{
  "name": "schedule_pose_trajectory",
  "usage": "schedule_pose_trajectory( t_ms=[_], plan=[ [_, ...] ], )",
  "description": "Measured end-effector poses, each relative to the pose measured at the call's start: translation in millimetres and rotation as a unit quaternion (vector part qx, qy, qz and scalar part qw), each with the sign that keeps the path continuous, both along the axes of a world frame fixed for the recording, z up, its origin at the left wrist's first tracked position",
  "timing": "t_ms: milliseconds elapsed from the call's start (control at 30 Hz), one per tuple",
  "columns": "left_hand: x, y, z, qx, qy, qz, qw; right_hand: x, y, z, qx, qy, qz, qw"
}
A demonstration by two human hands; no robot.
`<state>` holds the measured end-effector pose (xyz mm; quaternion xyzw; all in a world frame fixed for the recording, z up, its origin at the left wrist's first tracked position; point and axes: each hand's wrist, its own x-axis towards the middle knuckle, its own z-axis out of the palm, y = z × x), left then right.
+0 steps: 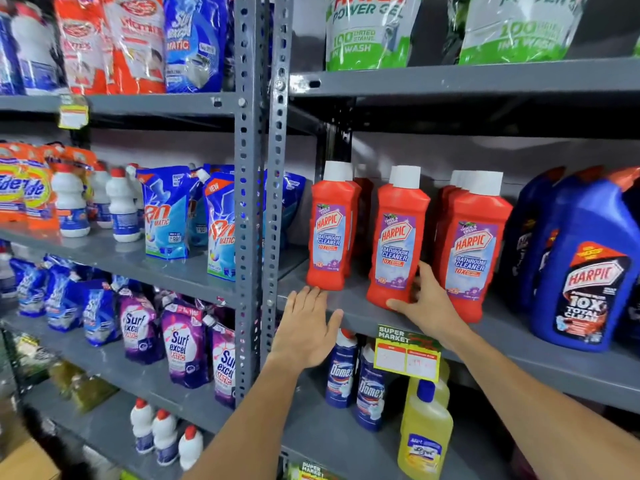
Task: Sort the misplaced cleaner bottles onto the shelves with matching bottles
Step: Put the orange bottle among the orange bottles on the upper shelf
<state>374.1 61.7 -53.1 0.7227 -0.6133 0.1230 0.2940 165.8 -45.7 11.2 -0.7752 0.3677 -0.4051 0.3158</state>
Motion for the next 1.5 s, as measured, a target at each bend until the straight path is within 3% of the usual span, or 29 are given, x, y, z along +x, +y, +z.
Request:
schedule_pose_trajectory(
  t_ms=[600,1067,1233,1367,1500],
  plan=[
    [-4.5,4.4,4.6,0.009,0.001,0.012,1.000,10.0,-9.6,-11.6,-0.019,-0.032,-0.007,0.999],
    [-4.0,2.2,-4.1,-0.029,-0.006,0.017,0.999,4.7,14.9,-10.3,-0.096,0.004,-0.070,0.993],
    [-15.9,20.9,-53.2,-0.138,-0.018,0.044,0.989,-2.5,66.5,-35.7,-0.205,-0.075,-0.094,0.971],
    [-15.4,25.4,-107.7,-0.103,-0.010,0.042,0.994,-4.0,99.2,-78.7,-0.282,-0.098,-0.086,0.951],
    [-10.1,20.8,-169.7,-0.011,0.003,0.036,0.999,1.3,104.8,-147.6,-0.253,-0.045,-0.041,0.966]
  ],
)
